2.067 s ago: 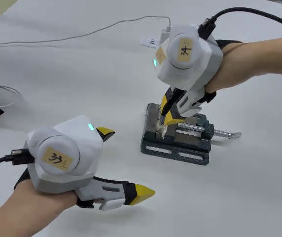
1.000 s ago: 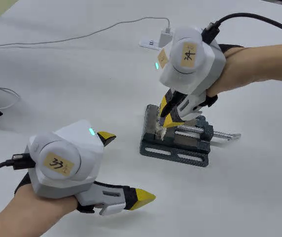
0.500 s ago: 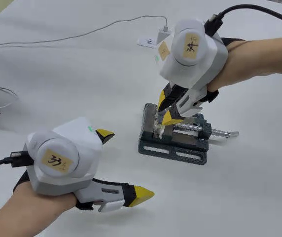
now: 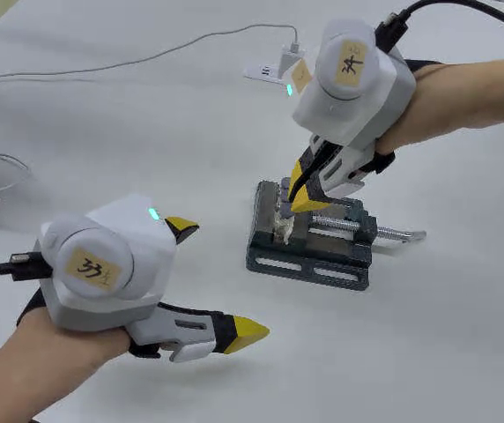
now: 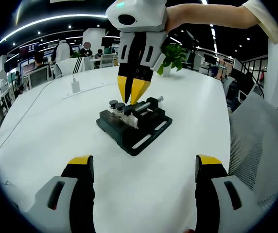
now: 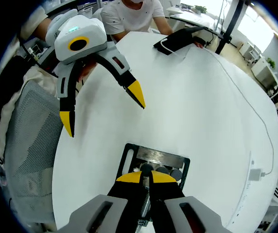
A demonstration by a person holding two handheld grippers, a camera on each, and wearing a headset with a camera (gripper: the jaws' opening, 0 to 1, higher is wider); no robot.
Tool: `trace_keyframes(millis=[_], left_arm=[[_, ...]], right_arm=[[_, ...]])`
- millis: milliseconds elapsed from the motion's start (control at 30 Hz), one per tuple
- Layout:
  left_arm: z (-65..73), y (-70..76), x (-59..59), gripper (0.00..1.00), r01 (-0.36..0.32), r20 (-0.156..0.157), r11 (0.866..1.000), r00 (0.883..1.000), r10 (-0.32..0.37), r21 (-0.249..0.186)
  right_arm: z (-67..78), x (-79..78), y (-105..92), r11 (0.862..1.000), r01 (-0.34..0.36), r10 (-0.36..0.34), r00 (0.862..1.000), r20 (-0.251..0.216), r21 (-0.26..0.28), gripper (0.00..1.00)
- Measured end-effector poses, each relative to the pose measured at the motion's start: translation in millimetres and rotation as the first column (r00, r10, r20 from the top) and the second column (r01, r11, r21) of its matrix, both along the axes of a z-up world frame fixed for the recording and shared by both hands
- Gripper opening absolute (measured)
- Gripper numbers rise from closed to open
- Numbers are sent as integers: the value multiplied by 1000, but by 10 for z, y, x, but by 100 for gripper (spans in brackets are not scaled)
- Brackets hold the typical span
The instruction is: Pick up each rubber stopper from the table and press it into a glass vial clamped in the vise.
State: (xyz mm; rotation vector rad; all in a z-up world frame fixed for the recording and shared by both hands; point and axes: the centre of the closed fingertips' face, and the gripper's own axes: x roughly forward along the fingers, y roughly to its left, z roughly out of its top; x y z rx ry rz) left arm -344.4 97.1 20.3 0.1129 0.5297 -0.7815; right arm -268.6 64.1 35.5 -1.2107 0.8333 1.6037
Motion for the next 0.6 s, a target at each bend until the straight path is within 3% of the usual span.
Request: trace_keyframes(millis=[500,600], left_arm=[[-59,-11,-33,84,-2,-19,1000,1000,2,-6],[-68,-30,-35,84,1,-21,1000,1000,-2,-9]], right_arm=[[-46,14,49,1000,-1,1,1000,-11,1,0],[-52,9,45,999,-31,31,1000,1,-6,0]])
